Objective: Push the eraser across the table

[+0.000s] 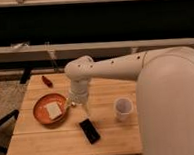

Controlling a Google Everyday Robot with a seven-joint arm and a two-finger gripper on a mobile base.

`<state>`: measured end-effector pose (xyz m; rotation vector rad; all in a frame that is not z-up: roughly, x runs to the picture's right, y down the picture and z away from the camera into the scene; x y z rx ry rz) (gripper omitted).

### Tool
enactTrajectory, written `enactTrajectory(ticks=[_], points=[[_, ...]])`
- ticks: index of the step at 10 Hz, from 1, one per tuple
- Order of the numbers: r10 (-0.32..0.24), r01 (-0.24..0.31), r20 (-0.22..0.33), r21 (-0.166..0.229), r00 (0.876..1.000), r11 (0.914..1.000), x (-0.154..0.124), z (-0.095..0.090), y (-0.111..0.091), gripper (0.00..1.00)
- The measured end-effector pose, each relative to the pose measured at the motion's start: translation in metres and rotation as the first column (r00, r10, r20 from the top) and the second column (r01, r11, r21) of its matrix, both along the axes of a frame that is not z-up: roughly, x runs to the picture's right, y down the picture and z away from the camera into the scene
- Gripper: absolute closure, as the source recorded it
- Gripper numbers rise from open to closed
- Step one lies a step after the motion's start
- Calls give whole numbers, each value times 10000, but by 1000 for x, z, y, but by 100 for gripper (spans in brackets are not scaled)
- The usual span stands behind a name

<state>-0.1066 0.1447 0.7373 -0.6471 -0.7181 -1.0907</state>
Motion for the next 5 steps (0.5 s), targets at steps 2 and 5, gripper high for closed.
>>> enactTrajectory(ticks=[2,5], points=[[-47,47,-30,52,10000,10000,1,2,-1,20],[-73,90,-390,432,9992,9990,1,22,6,20]])
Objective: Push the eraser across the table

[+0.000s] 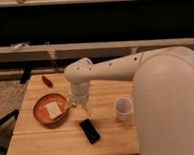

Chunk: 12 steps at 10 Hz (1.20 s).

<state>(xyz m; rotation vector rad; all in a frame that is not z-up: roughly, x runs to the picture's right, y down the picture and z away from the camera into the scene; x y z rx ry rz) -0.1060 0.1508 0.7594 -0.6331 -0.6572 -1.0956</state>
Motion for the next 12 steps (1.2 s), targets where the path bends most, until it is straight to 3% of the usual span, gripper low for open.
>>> enactTrajectory(ticks=[6,12], points=[[271,-234,-881,426,9957,9988,12,30,12,20],[416,-402,-1586,121,9865,9991,30,41,37,20]])
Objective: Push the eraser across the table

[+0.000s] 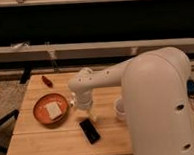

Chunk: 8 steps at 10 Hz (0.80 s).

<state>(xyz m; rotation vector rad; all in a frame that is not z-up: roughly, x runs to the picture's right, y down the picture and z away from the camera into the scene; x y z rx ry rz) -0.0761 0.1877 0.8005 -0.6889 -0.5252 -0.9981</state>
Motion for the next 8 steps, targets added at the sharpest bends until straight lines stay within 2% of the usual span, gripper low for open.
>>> enactTrajectory(ticks=[3,8], points=[[306,-305,-48,195,9995,9993,-3,4,-6,20],[632,-620,-224,489,9978,9969,-13,30,-18,20]])
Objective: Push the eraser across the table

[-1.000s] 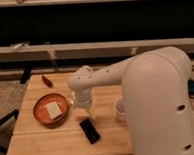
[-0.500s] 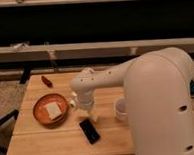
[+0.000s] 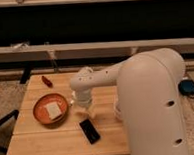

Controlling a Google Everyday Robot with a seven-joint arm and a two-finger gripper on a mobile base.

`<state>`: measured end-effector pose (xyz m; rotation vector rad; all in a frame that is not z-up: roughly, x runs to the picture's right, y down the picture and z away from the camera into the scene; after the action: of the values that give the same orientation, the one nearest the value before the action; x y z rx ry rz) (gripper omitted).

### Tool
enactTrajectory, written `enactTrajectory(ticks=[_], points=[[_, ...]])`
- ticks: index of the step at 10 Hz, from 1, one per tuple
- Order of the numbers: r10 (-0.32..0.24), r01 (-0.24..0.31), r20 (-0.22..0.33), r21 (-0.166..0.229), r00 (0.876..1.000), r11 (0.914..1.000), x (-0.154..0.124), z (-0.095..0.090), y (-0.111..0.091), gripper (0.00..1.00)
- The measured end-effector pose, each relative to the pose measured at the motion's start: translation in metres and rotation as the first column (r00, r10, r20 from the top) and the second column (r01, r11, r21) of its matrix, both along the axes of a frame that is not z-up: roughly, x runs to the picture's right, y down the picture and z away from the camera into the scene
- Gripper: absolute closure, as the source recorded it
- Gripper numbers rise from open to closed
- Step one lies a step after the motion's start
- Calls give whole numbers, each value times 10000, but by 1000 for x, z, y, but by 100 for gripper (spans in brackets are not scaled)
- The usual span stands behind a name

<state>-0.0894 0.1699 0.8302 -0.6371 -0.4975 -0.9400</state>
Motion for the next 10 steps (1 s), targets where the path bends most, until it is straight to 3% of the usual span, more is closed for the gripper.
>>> enactTrajectory(ticks=[4,10], points=[[426,-413,-529,262,9977,9988,-5,16,-4,20],[700,-655,-1092,441,9916,9969,-20,26,-5,20]])
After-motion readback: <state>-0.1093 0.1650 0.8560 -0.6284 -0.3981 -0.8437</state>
